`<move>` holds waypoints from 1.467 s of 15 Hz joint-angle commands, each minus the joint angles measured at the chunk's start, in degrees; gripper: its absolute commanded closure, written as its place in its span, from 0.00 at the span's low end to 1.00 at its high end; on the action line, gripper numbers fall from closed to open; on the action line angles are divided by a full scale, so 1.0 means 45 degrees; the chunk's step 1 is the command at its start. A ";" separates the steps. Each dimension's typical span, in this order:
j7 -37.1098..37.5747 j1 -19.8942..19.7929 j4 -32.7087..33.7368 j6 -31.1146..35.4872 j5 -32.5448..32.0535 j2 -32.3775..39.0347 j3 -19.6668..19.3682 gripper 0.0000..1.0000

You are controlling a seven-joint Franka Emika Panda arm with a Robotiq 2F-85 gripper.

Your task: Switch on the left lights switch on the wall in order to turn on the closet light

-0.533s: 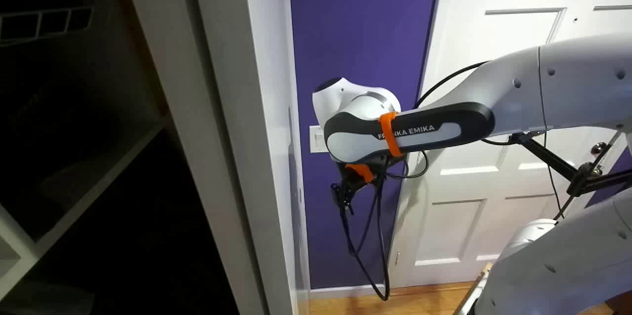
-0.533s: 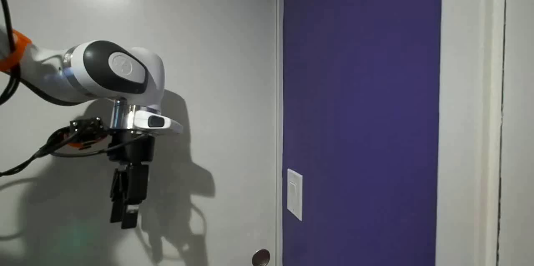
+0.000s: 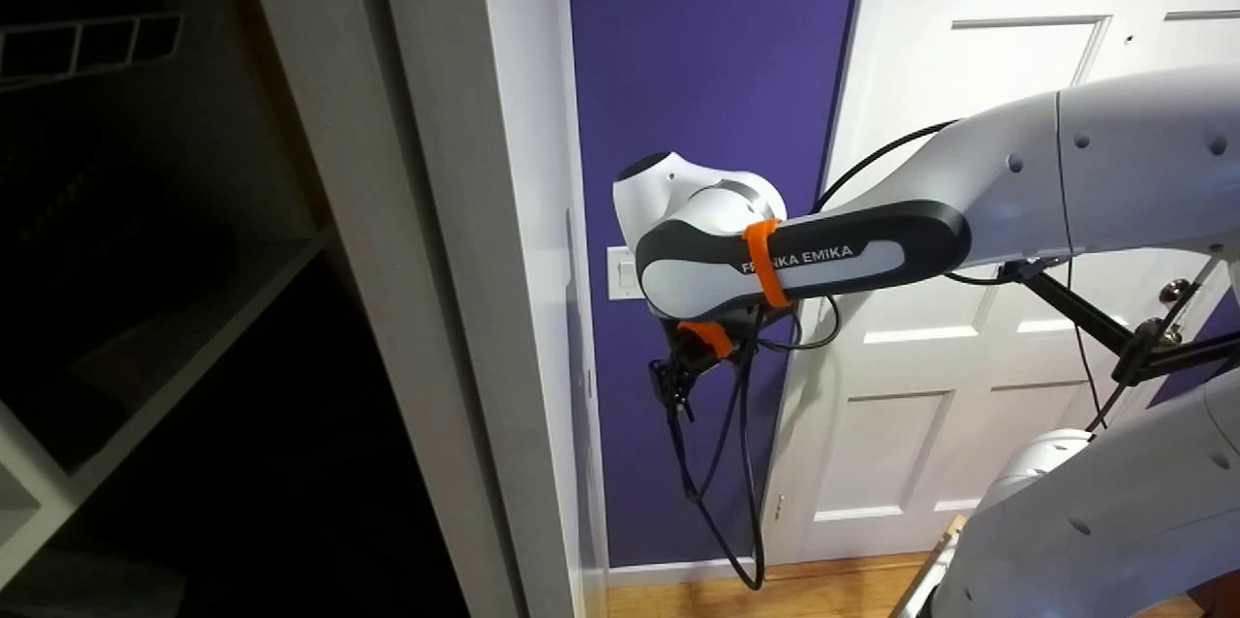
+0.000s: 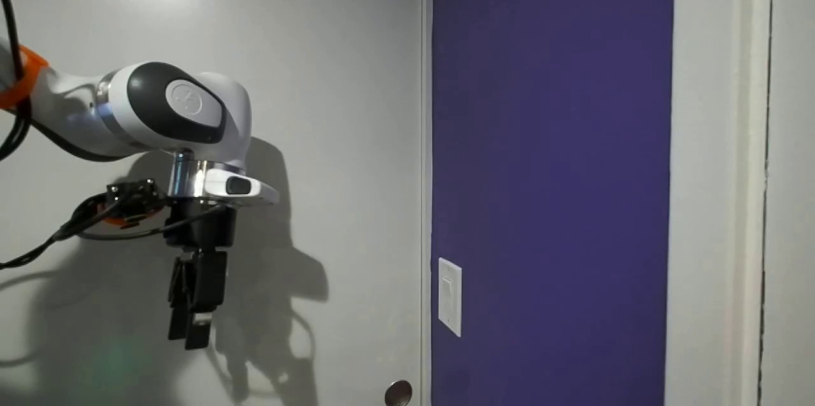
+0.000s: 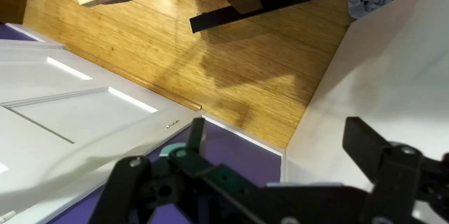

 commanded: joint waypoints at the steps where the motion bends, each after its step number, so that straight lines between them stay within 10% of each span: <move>1: 0.0107 0.0343 0.0016 -0.0020 -0.0107 0.0044 -0.0305 0.00; 10: -0.1204 -0.0067 -0.0851 0.1965 -0.2947 0.0479 -0.1277 0.00; 17: 0.0674 -0.1064 -0.1646 0.5992 -0.3175 0.0704 -0.2193 0.00; 22: 0.0185 -0.1123 -0.1515 0.5824 -0.2872 0.0852 -0.2312 0.00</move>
